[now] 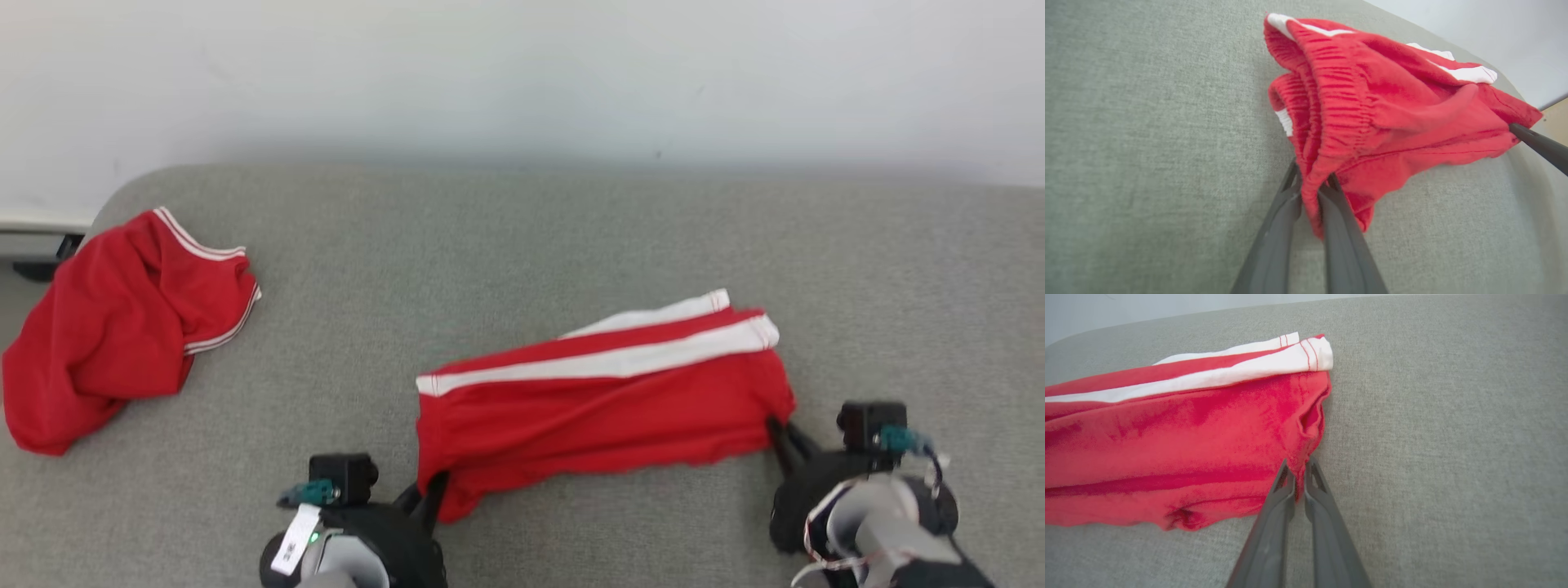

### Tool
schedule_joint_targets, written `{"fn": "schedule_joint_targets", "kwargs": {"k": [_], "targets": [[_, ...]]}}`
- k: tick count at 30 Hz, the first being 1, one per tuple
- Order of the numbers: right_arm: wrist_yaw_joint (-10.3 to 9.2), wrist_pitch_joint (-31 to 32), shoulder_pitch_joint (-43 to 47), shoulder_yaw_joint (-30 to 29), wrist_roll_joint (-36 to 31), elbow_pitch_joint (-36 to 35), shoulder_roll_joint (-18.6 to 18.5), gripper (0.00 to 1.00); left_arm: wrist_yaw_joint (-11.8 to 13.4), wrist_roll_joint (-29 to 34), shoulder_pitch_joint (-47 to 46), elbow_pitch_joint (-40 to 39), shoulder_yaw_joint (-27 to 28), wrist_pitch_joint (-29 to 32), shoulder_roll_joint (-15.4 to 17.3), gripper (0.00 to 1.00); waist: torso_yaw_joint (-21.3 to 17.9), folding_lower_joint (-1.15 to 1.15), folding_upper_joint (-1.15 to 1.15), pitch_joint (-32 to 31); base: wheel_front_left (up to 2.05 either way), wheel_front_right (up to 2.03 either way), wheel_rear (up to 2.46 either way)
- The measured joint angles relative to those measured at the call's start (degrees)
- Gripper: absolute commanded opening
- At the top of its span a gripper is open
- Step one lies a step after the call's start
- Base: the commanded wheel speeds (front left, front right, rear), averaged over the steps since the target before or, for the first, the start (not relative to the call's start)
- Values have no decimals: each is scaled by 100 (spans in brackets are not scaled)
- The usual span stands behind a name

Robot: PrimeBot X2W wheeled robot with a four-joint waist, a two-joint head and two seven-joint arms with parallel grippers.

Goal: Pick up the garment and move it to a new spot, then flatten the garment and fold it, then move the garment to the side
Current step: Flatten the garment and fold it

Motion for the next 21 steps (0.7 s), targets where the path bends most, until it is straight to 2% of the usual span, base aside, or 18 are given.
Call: {"fn": "schedule_joint_targets", "kwargs": {"k": [7,14,21], "targets": [[0,0,988,-141,140,-442,90,0,-1,-23,494,-110,-82,-51,167,0,-225,-1,0,-389,0,0,0],[0,-14,1736,-260,160,-1131,-36,0,-1,-34,775,-421,-131,-58,286,0,-531,-1,0,-645,0,0,0],[-33,-14,1991,-259,100,-1508,-121,0,0,-41,827,-458,-182,74,296,0,-617,0,0,-660,0,0,0]]}}
